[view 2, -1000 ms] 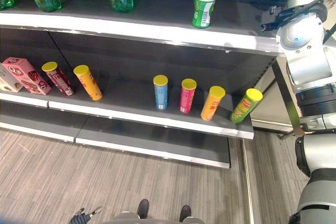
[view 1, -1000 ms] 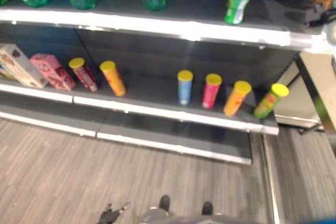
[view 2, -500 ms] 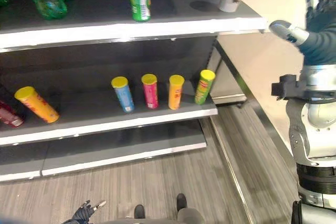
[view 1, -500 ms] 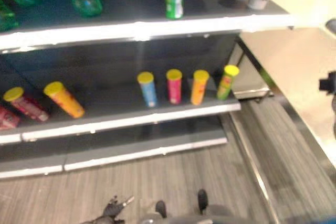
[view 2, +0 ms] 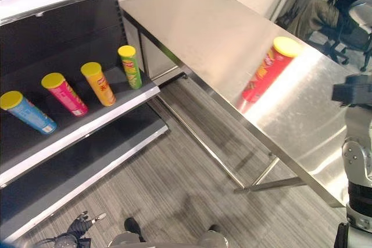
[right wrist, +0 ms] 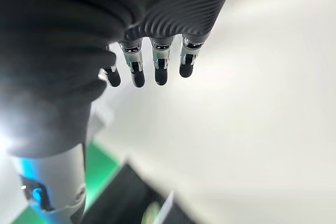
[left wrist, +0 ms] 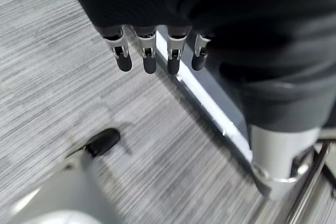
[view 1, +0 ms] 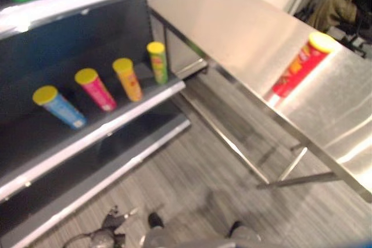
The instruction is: Put the goods on the table back onto the shelves and tidy them up.
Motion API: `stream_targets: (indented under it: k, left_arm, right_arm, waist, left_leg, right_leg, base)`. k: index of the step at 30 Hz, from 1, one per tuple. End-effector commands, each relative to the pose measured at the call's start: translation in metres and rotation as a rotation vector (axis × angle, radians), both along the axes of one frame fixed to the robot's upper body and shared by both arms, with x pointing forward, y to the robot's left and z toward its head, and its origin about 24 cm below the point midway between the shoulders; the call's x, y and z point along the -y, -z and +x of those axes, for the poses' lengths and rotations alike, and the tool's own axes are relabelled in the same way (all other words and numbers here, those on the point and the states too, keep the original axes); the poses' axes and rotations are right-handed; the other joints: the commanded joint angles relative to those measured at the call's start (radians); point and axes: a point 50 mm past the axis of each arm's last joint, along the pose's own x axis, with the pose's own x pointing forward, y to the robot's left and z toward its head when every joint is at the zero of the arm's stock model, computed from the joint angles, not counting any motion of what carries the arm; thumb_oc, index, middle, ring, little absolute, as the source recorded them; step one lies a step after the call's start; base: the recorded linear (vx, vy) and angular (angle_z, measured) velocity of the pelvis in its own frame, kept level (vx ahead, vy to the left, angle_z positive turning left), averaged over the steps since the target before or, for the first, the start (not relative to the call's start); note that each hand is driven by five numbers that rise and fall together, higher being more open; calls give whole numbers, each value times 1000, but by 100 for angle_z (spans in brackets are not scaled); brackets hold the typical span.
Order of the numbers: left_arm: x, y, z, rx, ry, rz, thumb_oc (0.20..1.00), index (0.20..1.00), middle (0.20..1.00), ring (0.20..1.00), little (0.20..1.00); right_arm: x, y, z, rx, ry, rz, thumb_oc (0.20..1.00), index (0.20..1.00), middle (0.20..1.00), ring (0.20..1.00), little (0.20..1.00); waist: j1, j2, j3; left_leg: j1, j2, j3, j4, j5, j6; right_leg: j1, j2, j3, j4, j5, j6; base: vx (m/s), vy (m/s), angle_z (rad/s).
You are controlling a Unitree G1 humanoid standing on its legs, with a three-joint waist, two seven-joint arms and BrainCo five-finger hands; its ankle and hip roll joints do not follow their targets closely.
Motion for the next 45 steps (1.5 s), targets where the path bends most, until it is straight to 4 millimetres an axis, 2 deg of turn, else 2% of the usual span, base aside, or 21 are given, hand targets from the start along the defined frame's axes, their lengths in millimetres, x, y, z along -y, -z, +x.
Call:
stream_targets:
  k: [1, 3, 4, 6, 7, 8, 9, 10, 11, 12, 15, 16, 17, 20, 25, 27, 28, 35, 37, 41, 45]
  left_arm:
    - [-28, -12, 0, 28, -33, 74, 1000, 1000, 1000, 1000, 1000]
    - [-28, -12, -1, 31, -30, 72, 1000, 1000, 1000, 1000, 1000]
    - [-26, -13, 4, 55, -36, 55, 1000, 1000, 1000, 1000, 1000]
    - [-24, -14, 5, 72, -35, 48, 1000, 1000, 1000, 1000, 1000]
    - [-24, -14, 6, 73, -37, 48, 1000, 1000, 1000, 1000, 1000]
    - [-22, -15, 10, 87, -33, 46, 1000, 1000, 1000, 1000, 1000]
    - [-17, -14, 14, 97, -11, 38, 1000, 1000, 1000, 1000, 1000]
    - [-17, -14, 15, 98, -11, 38, 1000, 1000, 1000, 1000, 1000]
    - [-13, -16, 22, 122, 22, 31, 1000, 1000, 1000, 1000, 1000]
    - [-12, -17, 24, 130, 27, 29, 1000, 1000, 1000, 1000, 1000]
    - [-10, -17, 25, 136, 33, 22, 1000, 1000, 1000, 1000, 1000]
    - [-10, -17, 25, 136, 34, 20, 1000, 1000, 1000, 1000, 1000]
    - [-7, -14, 21, 115, 44, 11, 1000, 1000, 1000, 1000, 1000]
    - [-8, -8, 7, 55, 39, 11, 1000, 1000, 1000, 1000, 1000]
    - [-9, 0, -17, -26, 2, 23, 1000, 1000, 1000, 1000, 1000]
    - [-9, 0, -18, -35, 2, 26, 1000, 1000, 1000, 1000, 1000]
    - [-6, 3, -21, -59, 8, 33, 1000, 1000, 1000, 1000, 1000]
    - [1, 4, -16, -57, 37, 39, 1000, 1000, 1000, 1000, 1000]
    - [1, 2, -12, -43, 39, 38, 1000, 1000, 1000, 1000, 1000]
    - [0, 1, -11, -36, 42, 44, 1000, 1000, 1000, 1000, 1000]
    - [1, 4, -20, -74, 28, 48, 1000, 1000, 1000, 1000, 1000]
  right_arm:
    - [11, 6, -21, 29, 65, -3, 1000, 1000, 1000, 1000, 1000]
    - [10, 13, -23, 4, 51, -2, 1000, 1000, 1000, 1000, 1000]
    - [8, 23, -16, -73, 108, -60, 1000, 1000, 1000, 1000, 1000]
    - [0, 28, -9, -111, 75, -86, 1000, 1000, 1000, 1000, 1000]
    - [0, 27, -8, -110, 74, -86, 1000, 1000, 1000, 1000, 1000]
    - [-3, 31, -2, -139, 52, -94, 1000, 1000, 1000, 1000, 1000]
    - [-5, 36, 7, -188, 32, -108, 1000, 1000, 1000, 1000, 1000]
    - [-5, 36, 7, -187, 32, -108, 1000, 1000, 1000, 1000, 1000]
    - [-5, 41, 16, -238, 70, -153, 1000, 1000, 1000, 1000, 1000]
    - [-8, 43, 23, -261, 63, -168, 1000, 1000, 1000, 1000, 1000]
    - [-8, 50, 27, -293, 53, -160, 1000, 1000, 1000, 1000, 1000]
    - [-8, 56, 33, -326, 67, -164, 1000, 1000, 1000, 1000, 1000]
    - [-10, 61, 38, -372, 143, -261, 1000, 1000, 1000, 1000, 1000]
    - [-10, 66, 38, -387, 132, -241, 1000, 1000, 1000, 1000, 1000]
    - [-26, 79, 50, -436, 219, -400, 1000, 1000, 1000, 1000, 1000]
    - [-30, 82, 54, -448, 251, -433, 1000, 1000, 1000, 1000, 1000]
    - [-40, 89, 64, -468, 264, -450, 1000, 1000, 1000, 1000, 1000]
    - [-76, 113, 103, -560, 161, -292, 1000, 1000, 1000, 1000, 1000]
    - [-79, 118, 112, -596, 157, -267, 1000, 1000, 1000, 1000, 1000]
    - [-80, 112, 122, -585, 222, -256, 1000, 1000, 1000, 1000, 1000]
    - [-78, 104, 126, -552, 273, -179, 1000, 1000, 1000, 1000, 1000]
  waist:
    - [-5, -55, -52]
    - [-5, -53, -50]
    - [-16, -51, -39]
    - [-6, -51, -12]
    - [-9, -46, -10]
    - [6, -53, 6]
    - [38, -70, 12]
    - [32, -73, 9]
    - [67, -66, 20]
    - [73, -61, 18]
    - [72, -51, 14]
    - [72, -35, 5]
    - [69, -12, -13]
    - [59, 12, -26]
    - [77, 22, -25]
    - [80, 23, -24]
    - [88, 25, -25]
    - [120, 32, -22]
    - [137, 34, -20]
    - [160, 39, -10]
    - [177, 45, -10]
  left_leg:
    - [2, 37, -61, 65, -152, -30]
    - [8, 53, -66, 82, -155, -38]
    - [14, 90, -73, 137, -155, -48]
    - [-21, 125, -148, 281, -136, -62]
    - [-31, 135, -156, 298, -141, -67]
    - [-60, 118, -216, 304, -105, -65]
    - [-99, 26, -413, 228, -156, -66]
    - [-103, 20, -417, 222, -149, -63]
    - [-135, -51, -597, 139, -141, -65]
    - [-135, -72, -651, 117, -135, -62]
    - [-115, -79, -673, 80, -136, -52]
    - [-96, -81, -661, 48, -130, -45]
    - [-66, -87, -640, 3, -115, -42]
    - [-32, -107, -621, -26, -112, -26]
    - [0, -125, -583, -30, -126, -4]
    - [1, -128, -584, -32, -127, 0]
    - [5, -130, -583, -31, -130, 5]
    - [1, -140, -600, -23, -134, 14]
    - [-5, -143, -612, -22, -130, 14]
    - [-27, -150, -640, -13, -127, 14]
    - [-38, -155, -665, -10, -125, 15]
  right_leg:
    - [4, -1, 25, -37, -5, 42]
    - [3, 17, 34, -35, -33, 29]
    - [4, 56, 53, -35, -76, 2]
    - [14, 96, 96, -39, -108, -31]
    - [16, 103, 93, -39, -110, -34]
    - [9, 107, 98, -49, -99, -49]
    - [18, 106, 138, -77, -94, -45]
    - [16, 101, 132, -78, -92, -44]
    - [24, 115, 176, -75, -99, -39]
    - [16, 115, 198, -67, -96, -41]
    - [15, 119, 208, -67, -96, -40]
    - [13, 116, 207, -69, -94, -36]
    - [13, 105, 200, -72, -93, -30]
    - [6, 86, 208, -65, -93, -24]
    - [6, 62, 217, -65, -74, -11]
    - [5, 60, 218, -65, -72, -10]
    - [7, 55, 217, -65, -70, -8]
    - [23, 43, 195, -69, -75, -14]
    - [27, 39, 185, -68, -77, -14]
    - [32, 31, 159, -62, -84, -15]
    - [39, 26, 137, -59, -92, -16]
  base:
    - [63, -197, -36]
    - [79, -184, -20]
    - [105, -296, -16]
    - [49, -204, -33]
    - [-94, -73, -55]
    - [-90, -24, -74]
    - [-89, -6, -61]
    - [51, 29, -80]
    - [47, 47, -72]
    - [52, 43, -91]
    - [26, 63, -67]
    - [47, 206, 0]
    - [71, 292, -1]
    - [45, 197, -2]
    - [10, 102, -19]
    - [-5, 46, -18]
    - [1, 32, -13]
    - [5, 12, -2]
    - [19, -11, 14]
    - [20, -29, 30]
    - [32, -15, 34]
